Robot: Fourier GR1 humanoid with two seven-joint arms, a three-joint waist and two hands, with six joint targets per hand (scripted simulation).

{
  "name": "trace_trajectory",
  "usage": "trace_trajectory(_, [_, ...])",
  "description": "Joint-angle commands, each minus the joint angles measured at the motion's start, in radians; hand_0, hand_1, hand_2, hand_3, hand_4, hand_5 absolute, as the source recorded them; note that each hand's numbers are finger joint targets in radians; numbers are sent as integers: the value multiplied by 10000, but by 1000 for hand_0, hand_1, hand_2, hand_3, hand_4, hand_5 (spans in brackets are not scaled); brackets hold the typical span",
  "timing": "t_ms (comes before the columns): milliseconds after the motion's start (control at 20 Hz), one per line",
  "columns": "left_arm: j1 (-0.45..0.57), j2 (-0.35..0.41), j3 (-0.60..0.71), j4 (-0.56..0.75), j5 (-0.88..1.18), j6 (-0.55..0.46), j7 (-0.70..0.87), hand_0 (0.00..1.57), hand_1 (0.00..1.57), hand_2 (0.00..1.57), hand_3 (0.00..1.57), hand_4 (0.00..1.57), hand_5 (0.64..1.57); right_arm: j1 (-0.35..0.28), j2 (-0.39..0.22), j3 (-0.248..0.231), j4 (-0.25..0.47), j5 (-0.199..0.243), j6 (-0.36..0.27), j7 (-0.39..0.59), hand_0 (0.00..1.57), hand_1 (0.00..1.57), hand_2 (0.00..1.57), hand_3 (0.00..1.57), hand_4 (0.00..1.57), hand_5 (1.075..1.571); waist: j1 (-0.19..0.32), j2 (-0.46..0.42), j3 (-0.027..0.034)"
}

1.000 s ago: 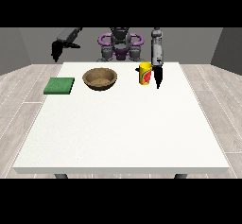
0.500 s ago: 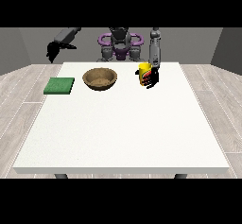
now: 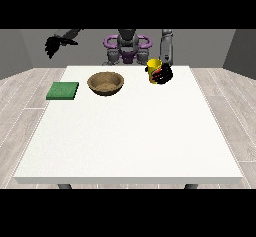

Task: Pick the cup and pour the ball into the bowl, then pick the bowl and place it on the pad

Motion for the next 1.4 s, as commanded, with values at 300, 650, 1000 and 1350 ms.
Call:
trace_trajectory(300, [-2780,2667,-1168,-228,-2532,125,4734,1459,1459,1571,1571,1571,1294,-166,-175,-251,1429,137,120,-433,0,0,0,0,0,1568,503,-578,-29])
trace_trajectory(650, [-2896,2082,-1576,-305,-3587,422,6021,1473,1473,1571,1571,1571,1278,-63,263,195,1138,193,157,-302,0,0,0,0,0,1568,-22,-709,-55])
trace_trajectory(1000, [-4132,1467,-3239,-16,-6450,1220,9076,1498,1498,1571,1571,1523,1241,-240,-532,-181,2000,24,838,-346,0,0,0,0,0,1570,-153,-994,-43])
trace_trajectory(1350, [-5090,387,-5666,260,-9585,387,11114,1538,1538,1571,1571,1485,1334,-579,-750,-484,2712,-106,751,-167,0,0,0,0,0,1571,118,-1659,-29])
